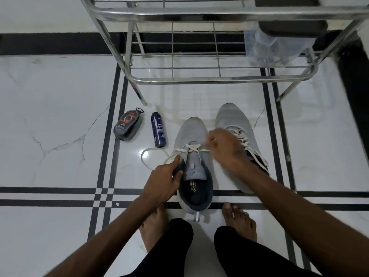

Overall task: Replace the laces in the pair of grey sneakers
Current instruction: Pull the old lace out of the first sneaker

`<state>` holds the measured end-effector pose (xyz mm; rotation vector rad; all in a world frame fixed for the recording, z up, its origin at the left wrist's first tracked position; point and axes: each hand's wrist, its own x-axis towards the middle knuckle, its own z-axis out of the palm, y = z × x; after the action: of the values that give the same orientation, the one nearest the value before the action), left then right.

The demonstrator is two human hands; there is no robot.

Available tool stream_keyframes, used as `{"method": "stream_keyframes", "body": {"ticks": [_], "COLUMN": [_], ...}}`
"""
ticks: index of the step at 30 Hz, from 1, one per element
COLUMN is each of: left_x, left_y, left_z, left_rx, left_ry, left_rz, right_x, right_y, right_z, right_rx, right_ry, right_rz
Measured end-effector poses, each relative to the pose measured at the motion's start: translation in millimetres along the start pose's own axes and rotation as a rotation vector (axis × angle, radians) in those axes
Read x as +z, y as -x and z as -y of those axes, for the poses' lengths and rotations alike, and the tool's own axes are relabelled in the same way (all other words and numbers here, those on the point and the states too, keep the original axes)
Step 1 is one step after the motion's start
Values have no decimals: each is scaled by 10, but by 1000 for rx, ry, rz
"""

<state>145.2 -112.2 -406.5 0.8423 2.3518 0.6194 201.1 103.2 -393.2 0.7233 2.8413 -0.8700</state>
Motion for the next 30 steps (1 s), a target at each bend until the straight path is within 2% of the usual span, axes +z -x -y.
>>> {"method": "stream_keyframes", "body": {"ticks": [2,3,6,8,10,13,15,19,21,23,25,28,30], "left_x": [9,3,-34,-82,-127,-158,-136,-120,-103,-65,-28,39,55], "left_y": [29,49,67,-16,-223,-603,-785,-931,-909,-854,-745,-604,-587], "left_z": [13,1,-76,-148,-216,-304,-357,-400,-365,-231,-74,11,-34], "left_rx": [14,24,33,79,136,121,69,190,254,248,163,-72,-221], "left_ry": [-8,-27,-49,5,39,-113,-267,-547,-595,-480,-159,355,603], "left_rz": [2,5,-75,-198,-257,-88,53,60,46,-5,-74,-170,-184], "right_x": [-205,-283,-283,-204,-113,8,59,108,154,186,195,210,227], "right_y": [-13,-10,66,149,164,129,89,11,16,26,42,62,70], "right_z": [-213,-269,-239,-104,-18,51,64,76,59,30,11,22,33], "right_rx": [142,164,128,41,-24,-21,-24,-22,-13,23,76,78,94], "right_ry": [-19,19,39,-8,15,33,15,1,-2,-20,-14,17,27], "right_rz": [-199,-197,80,161,221,418,470,471,459,445,457,456,470]}}
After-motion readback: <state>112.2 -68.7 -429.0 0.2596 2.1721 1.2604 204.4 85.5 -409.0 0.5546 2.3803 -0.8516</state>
